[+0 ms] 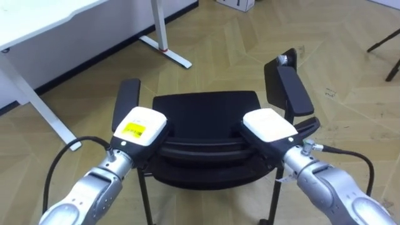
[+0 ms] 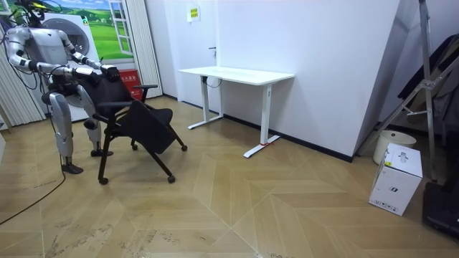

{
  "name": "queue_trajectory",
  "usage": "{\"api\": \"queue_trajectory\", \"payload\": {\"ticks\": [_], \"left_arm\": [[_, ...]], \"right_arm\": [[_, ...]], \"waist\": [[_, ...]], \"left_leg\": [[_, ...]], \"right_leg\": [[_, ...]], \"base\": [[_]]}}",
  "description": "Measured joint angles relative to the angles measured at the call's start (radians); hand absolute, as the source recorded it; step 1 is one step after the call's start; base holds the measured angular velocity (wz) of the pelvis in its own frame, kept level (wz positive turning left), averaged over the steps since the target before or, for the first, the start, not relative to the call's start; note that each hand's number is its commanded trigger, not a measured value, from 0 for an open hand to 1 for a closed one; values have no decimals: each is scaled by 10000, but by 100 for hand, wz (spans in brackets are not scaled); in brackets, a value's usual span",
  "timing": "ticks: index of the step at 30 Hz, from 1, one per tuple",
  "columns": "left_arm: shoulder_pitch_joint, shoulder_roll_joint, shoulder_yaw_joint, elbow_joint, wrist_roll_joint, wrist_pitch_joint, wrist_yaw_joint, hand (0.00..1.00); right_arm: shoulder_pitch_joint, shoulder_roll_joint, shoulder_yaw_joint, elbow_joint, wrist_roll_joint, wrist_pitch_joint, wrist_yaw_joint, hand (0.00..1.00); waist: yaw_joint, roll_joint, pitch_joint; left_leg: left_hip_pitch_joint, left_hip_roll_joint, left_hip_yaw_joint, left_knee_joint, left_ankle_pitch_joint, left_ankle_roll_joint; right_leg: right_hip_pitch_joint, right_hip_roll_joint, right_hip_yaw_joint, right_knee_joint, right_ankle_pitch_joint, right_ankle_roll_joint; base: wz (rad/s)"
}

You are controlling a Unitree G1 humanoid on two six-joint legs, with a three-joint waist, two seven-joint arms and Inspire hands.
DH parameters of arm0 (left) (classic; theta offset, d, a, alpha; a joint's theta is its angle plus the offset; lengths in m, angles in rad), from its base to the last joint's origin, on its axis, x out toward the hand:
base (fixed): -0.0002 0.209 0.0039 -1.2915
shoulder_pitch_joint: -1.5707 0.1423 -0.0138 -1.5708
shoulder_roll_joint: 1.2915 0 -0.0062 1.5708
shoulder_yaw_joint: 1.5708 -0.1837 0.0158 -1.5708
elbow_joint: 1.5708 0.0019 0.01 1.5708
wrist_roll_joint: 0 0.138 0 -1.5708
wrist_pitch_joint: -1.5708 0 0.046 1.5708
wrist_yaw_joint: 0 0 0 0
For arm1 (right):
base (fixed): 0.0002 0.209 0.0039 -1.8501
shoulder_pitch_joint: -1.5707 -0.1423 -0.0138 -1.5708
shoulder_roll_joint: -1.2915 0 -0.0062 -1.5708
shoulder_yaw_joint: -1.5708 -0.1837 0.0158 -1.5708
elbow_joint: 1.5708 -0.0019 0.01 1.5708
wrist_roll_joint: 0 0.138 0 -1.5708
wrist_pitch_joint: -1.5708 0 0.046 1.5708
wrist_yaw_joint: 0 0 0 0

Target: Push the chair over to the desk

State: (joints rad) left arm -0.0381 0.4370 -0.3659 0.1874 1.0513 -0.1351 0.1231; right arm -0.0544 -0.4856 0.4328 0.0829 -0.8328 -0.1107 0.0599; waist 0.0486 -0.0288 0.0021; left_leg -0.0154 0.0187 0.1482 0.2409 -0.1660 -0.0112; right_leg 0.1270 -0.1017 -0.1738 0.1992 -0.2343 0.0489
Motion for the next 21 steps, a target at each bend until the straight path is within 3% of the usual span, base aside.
{"api": "queue_trajectory", "payload": {"ticks": [11, 21], "left_arm": [[8, -37, 3, -19, -12, 26, 1, 100], [24, -54, 14, -23, -13, 25, -16, 100]], "right_arm": [[13, 93, 6, 487, -392, -410, -975, 100], [24, 96, 20, 594, -442, -505, -1208, 100]], "waist": [[-150, 78, 37], [-155, 105, 24]], "left_leg": [[-67, -3, -52, 99, -6, 9], [-71, -11, -98, 103, -5, 9]], "right_leg": [[0, -3, -45, -1, 0, 0], [12, -5, -102, -5, 0, 0]], "base": [[1], [1]]}}
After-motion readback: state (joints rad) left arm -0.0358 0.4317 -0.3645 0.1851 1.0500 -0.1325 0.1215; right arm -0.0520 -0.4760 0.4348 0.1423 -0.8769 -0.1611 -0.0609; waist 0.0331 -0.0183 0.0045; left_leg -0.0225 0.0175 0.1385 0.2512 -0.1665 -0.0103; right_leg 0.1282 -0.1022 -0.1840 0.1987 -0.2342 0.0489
